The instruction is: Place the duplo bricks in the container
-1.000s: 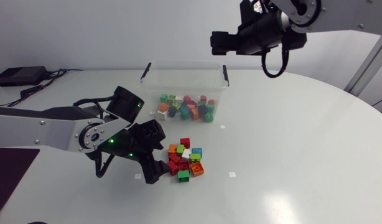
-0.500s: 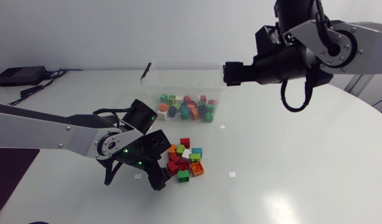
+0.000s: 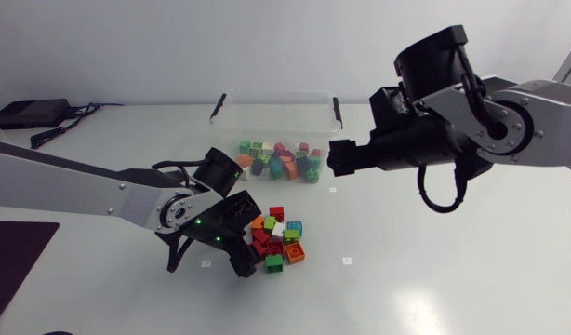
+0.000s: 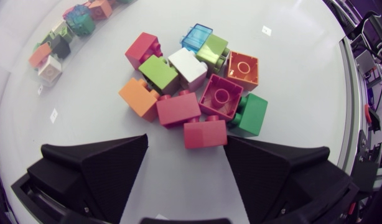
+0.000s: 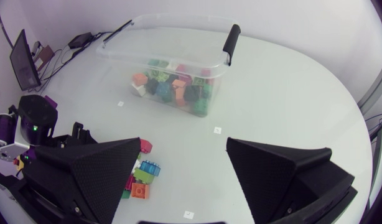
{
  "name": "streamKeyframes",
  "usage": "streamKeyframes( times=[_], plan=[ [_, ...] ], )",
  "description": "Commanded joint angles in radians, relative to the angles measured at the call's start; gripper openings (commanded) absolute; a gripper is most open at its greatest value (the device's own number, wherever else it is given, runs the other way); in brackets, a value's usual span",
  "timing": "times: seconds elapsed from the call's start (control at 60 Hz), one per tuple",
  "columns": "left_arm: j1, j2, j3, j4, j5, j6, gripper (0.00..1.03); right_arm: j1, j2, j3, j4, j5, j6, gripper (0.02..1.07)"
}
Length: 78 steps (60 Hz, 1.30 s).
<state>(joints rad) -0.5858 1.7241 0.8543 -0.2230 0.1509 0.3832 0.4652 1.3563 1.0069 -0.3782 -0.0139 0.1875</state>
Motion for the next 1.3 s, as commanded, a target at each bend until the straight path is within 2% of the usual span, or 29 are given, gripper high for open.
streamKeyframes(
  times=[0.0,0.1,0.183,0.267,0.383,0.417,0.85,1.283],
  plan=[
    [-0.012,0.031,0.032,0.010,-0.004,-0.037,0.75,0.013,-0.020,-0.033,-0.019,0.000,0.029,1.01],
    [-0.017,0.037,0.037,0.019,-0.004,-0.044,0.64,0.036,-0.020,-0.047,-0.037,0.000,0.030,1.01],
    [-0.025,0.045,0.035,0.027,-0.004,-0.046,0.63,0.062,-0.016,-0.059,-0.056,-0.004,0.032,1.01],
    [-0.029,0.051,0.032,0.034,-0.005,-0.046,0.55,0.096,0.000,-0.074,-0.071,-0.009,0.041,1.01],
    [-0.020,0.045,0.017,0.037,-0.004,-0.046,0.26,0.155,0.030,-0.091,-0.090,-0.008,0.055,1.01],
    [-0.017,0.042,0.009,0.037,-0.005,-0.044,0.21,0.168,0.040,-0.091,-0.094,-0.008,0.056,1.01],
    [0.027,-0.097,-0.106,0.036,-0.007,0.020,0.20,0.256,0.205,-0.087,-0.116,-0.008,0.041,0.98],
    [0.149,-0.299,-0.116,0.033,-0.005,0.034,0.20,0.302,0.402,0.009,-0.157,0.025,-0.002,0.97]
  ],
)
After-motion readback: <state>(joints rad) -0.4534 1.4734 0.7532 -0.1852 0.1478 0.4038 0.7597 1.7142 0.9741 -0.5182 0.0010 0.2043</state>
